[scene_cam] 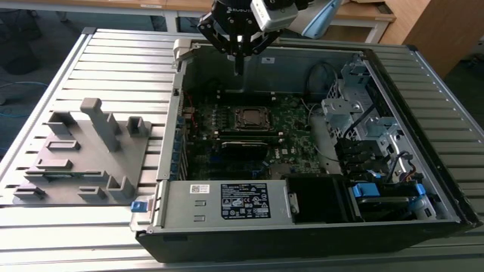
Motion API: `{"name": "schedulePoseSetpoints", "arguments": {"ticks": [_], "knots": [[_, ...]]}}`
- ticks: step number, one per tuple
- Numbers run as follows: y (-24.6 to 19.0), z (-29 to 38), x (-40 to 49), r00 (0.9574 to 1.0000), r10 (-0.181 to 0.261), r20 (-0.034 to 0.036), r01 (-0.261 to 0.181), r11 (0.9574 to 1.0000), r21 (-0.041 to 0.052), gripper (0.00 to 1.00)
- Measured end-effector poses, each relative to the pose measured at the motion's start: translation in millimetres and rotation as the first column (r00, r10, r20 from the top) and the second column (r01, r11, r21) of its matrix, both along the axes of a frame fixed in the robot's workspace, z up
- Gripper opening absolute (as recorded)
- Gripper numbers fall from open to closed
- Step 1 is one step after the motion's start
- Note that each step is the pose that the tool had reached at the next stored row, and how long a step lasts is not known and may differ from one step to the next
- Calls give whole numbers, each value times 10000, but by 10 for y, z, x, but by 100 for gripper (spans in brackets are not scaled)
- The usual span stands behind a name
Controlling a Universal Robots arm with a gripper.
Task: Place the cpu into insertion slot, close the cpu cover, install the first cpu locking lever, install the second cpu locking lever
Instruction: 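Install the second cpu locking lever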
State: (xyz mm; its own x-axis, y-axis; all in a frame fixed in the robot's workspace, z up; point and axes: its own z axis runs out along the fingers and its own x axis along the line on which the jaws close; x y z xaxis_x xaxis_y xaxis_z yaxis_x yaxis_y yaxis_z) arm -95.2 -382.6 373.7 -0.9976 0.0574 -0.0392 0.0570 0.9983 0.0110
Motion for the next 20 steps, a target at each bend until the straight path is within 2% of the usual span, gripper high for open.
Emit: {"name": "schedulePoseSetpoints", "arguments": {"ticks": [5,16,20], "knots": [[0,-23,0,10000,0,1,0,10000,3,10],[0,-191,0,10000,0,0,0,10000,0,10],[0,-212,0,10000,0,-2,0,10000,-2,10]]}}
